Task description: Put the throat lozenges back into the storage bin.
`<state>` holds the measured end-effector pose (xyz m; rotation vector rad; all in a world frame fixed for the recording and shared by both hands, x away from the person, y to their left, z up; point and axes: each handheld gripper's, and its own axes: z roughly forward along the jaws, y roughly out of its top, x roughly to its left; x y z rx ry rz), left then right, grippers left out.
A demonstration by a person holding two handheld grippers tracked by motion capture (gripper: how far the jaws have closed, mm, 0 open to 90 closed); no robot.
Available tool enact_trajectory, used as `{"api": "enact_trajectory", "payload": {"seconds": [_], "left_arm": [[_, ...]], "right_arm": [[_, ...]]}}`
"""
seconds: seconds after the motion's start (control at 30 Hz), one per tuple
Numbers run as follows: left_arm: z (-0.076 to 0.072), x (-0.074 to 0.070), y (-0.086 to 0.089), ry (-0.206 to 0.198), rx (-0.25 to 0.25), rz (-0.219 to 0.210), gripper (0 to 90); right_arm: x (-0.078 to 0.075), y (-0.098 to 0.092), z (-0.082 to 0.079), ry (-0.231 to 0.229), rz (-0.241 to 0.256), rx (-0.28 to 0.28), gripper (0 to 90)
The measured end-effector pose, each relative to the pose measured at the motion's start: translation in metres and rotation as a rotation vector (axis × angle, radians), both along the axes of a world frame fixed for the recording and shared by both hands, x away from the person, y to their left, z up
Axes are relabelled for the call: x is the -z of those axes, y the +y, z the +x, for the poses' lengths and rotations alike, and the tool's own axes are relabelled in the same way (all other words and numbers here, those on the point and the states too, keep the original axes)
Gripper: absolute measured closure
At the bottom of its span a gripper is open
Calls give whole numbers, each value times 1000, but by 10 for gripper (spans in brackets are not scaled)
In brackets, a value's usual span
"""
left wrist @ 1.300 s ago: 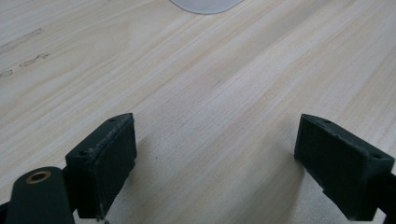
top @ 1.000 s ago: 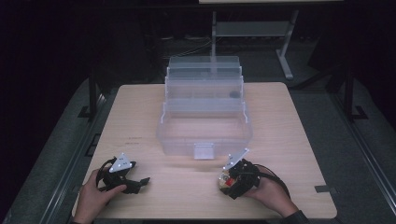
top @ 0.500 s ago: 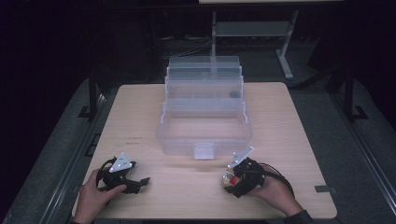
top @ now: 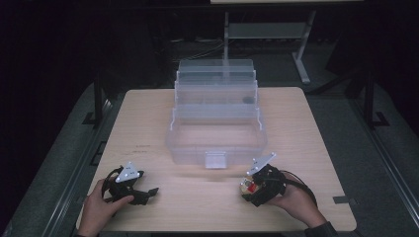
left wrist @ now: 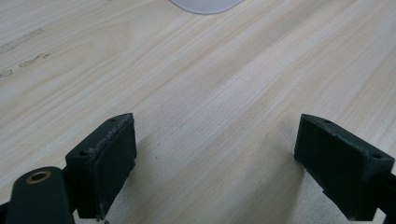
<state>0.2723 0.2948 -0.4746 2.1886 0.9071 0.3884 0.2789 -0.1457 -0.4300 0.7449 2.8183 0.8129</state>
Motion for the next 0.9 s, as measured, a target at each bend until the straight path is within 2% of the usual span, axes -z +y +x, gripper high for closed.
{"api": "enact_trajectory", "payload": {"seconds": [0.9], "left_arm": [[0, 0, 0, 0, 0, 0, 119]], "right_arm": [[-16, -26, 5, -17, 12, 65, 196]]}}
